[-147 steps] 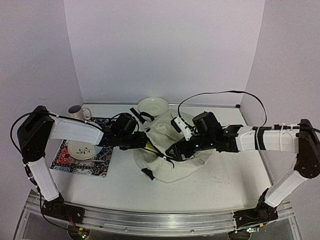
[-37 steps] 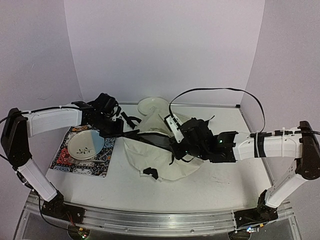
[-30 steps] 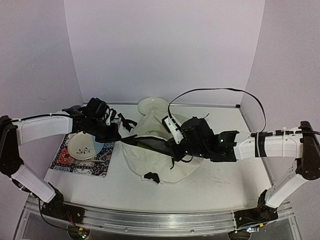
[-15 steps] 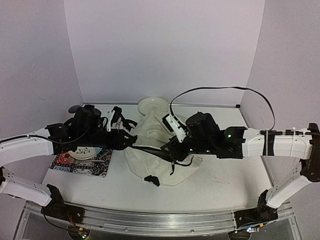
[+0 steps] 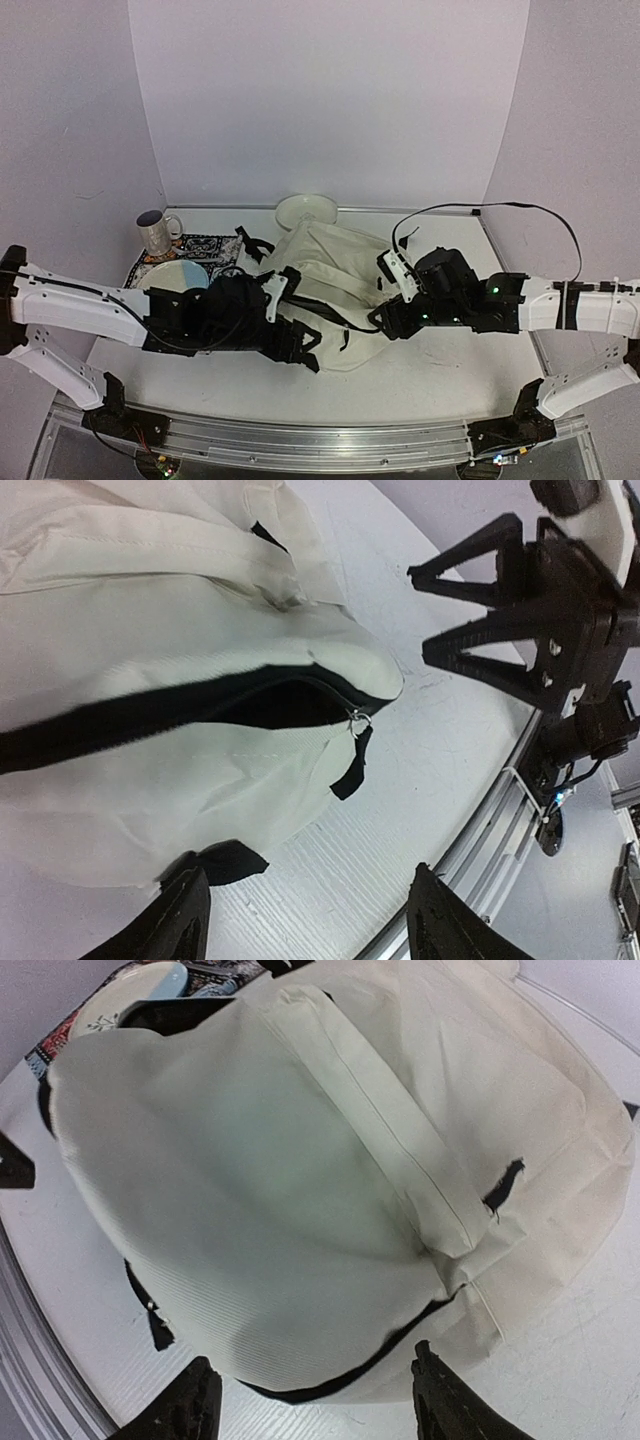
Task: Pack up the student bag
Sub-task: Pick up the largest pocket of the bag from the student bag.
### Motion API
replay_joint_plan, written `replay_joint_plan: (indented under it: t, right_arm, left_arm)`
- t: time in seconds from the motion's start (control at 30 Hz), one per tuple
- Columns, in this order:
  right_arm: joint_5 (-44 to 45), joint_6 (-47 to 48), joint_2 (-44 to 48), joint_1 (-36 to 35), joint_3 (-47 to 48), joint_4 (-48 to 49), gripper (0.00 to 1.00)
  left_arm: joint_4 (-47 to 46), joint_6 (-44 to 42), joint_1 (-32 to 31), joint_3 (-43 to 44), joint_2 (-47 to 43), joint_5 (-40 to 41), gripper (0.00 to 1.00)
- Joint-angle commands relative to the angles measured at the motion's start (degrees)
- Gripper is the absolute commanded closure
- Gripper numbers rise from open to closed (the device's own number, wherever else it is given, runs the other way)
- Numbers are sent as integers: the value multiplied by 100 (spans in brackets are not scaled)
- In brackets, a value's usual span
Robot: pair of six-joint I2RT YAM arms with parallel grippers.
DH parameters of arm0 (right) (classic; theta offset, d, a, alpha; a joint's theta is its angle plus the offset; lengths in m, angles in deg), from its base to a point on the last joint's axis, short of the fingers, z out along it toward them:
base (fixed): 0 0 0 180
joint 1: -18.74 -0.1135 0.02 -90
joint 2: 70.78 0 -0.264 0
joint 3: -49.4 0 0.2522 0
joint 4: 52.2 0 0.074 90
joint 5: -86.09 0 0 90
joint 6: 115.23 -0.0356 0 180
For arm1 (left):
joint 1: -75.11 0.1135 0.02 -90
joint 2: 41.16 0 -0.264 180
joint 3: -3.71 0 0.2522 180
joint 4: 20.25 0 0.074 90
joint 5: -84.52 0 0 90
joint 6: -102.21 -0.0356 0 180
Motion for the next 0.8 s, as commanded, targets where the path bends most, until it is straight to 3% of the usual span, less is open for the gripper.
replay_joint_plan:
  t: [0.0, 0.23, 0.43, 0.6, 0.77]
  right_arm:
    - [-155, -239, 222, 136, -188, 132, 32]
    - [19, -177, 197, 153, -242, 244, 29]
    - [-102, 45, 175, 149, -399, 511, 28]
    - [-404, 263, 134, 149, -455, 682, 28]
    - [-873, 674, -23, 146, -429, 840, 31]
  left_arm:
    - [-644, 78, -351, 553, 834, 610, 31]
    - [-739, 106, -651, 1258, 1933, 1288, 32]
    - [-908, 159, -673, 1592, 2438, 1690, 40]
    - [-929, 86, -671, 1788, 2563, 1440, 70]
    - [-855, 147, -673, 1574, 2120, 1174, 98]
